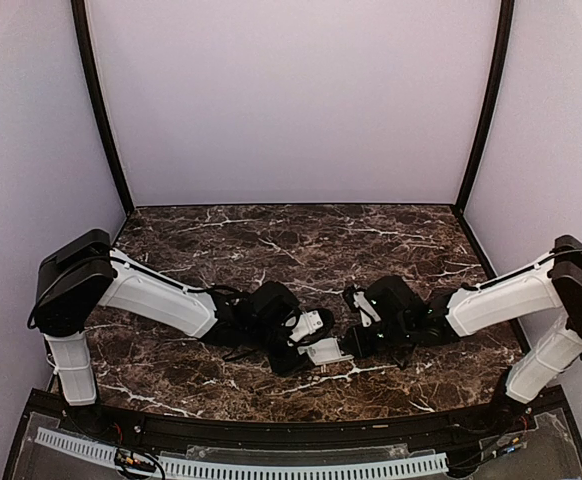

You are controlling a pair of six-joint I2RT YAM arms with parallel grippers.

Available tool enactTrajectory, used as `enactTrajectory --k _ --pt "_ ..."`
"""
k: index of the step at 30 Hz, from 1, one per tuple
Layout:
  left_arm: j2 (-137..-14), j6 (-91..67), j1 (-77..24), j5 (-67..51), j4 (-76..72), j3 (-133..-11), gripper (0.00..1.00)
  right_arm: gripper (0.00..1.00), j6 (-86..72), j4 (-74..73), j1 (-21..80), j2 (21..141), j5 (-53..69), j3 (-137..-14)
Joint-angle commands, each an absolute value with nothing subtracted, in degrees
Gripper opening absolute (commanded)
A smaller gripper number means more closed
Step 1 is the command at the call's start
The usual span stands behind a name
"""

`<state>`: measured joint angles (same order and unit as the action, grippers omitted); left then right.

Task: Load the batteries into the remote control
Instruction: Place the battery in the battery compartment.

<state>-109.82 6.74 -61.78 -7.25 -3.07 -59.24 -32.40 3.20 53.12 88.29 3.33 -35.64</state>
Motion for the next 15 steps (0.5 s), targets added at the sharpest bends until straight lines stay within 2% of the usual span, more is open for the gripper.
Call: enactTrajectory --k 1,15 --pt "-114.79 5.98 -61.80 -8.34 8.08 -56.65 0.64 0.16 -31.87 -8.52 53.19 87.52 1.90 -34.44" --pt "-114.81 6.15 -61.79 -8.75 8.04 -56.62 0.64 0.26 -28.15 -14.56 51.50 84.81 1.61 -41.41"
